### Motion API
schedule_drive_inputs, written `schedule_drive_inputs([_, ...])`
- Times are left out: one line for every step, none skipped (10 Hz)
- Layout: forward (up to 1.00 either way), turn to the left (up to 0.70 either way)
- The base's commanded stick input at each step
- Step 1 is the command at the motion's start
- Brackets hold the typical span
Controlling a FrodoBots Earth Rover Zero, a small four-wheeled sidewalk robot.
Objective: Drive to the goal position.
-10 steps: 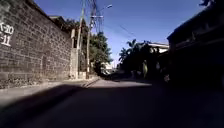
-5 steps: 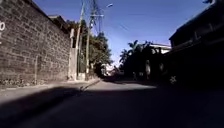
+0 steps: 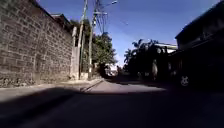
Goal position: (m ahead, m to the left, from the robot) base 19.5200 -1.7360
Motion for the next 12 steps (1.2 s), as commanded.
schedule_drive_inputs([1.0, 0.03])
schedule_drive_inputs([1.0, 0.0])
schedule_drive_inputs([1.0, 0.0])
schedule_drive_inputs([1.0, 0.0])
schedule_drive_inputs([1.0, -0.03])
schedule_drive_inputs([1.0, -0.08])
schedule_drive_inputs([1.0, -0.12])
schedule_drive_inputs([1.0, -0.14])
schedule_drive_inputs([1.0, -0.14])
schedule_drive_inputs([1.0, -0.15])
schedule_drive_inputs([1.0, -0.15])
schedule_drive_inputs([1.0, 0.0])
